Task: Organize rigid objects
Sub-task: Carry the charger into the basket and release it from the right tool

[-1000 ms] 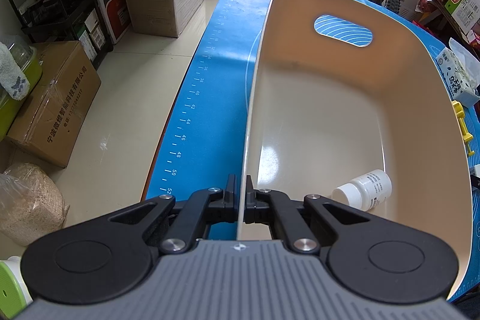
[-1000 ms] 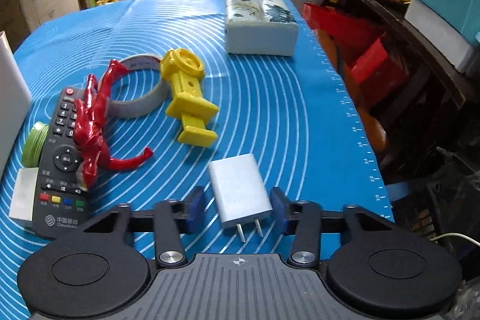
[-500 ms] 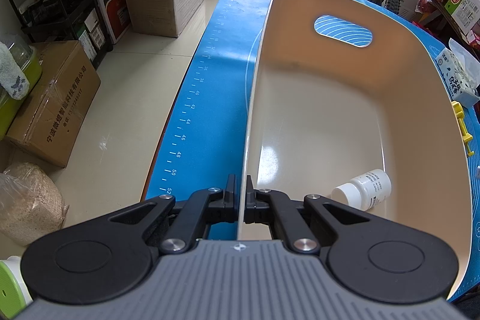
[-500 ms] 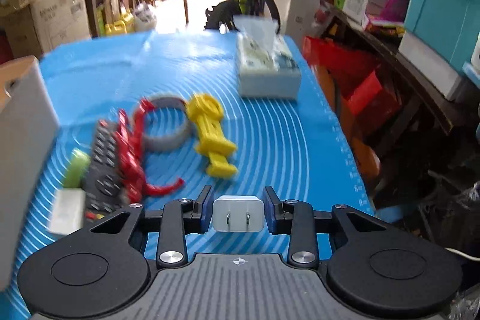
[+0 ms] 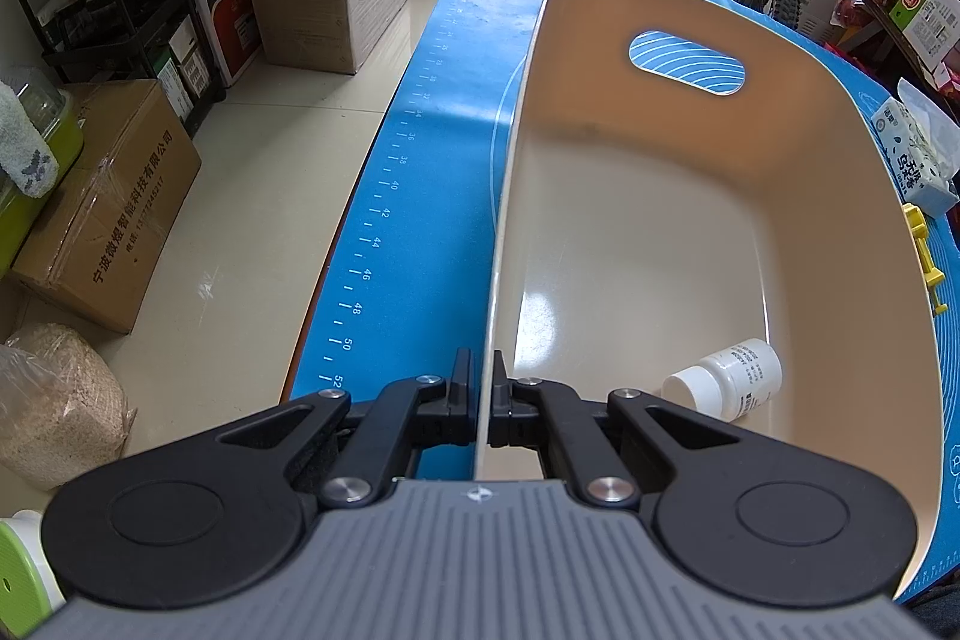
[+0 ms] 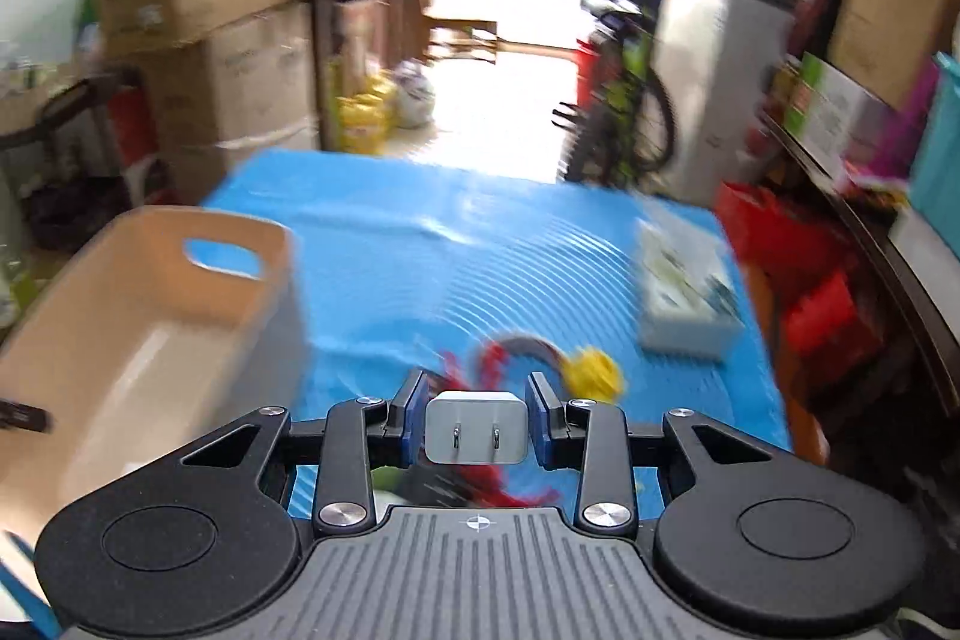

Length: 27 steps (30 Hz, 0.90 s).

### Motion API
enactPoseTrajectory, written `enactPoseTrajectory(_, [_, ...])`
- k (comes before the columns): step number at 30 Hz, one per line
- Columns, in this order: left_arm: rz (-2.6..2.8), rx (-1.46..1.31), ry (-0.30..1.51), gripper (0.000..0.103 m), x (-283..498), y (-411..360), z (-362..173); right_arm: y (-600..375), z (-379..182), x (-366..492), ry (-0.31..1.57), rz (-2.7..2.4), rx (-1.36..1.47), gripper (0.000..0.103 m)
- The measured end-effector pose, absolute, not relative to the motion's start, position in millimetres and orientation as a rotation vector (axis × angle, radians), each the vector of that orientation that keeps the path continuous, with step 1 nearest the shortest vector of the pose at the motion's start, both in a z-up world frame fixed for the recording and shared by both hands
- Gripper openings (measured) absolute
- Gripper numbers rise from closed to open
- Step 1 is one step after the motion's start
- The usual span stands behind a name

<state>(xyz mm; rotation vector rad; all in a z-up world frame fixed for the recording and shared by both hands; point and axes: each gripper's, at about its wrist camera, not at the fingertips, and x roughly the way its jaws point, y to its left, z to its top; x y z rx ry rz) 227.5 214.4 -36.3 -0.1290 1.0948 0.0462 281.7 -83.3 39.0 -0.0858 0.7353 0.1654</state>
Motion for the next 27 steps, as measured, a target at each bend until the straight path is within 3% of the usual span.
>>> enactPoseTrajectory(9, [0.046, -0.129, 1.095, 0.004, 227.6, 214.6, -36.2, 25.9, 58.2, 294.3, 0.688, 0.389, -0.135, 0.042])
enactPoseTrajectory(18, [0.046, -0.129, 1.095, 0.004, 227.7, 214.5, -36.1, 102.1, 4.2, 295.3, 0.801, 0.488, -0.222, 0.042])
enactPoseTrajectory(27, [0.047, -0.129, 1.095, 0.004, 227.8, 213.8, -36.2, 114.5, -40.1, 300.0, 0.898, 0.459, -0.287, 0.042])
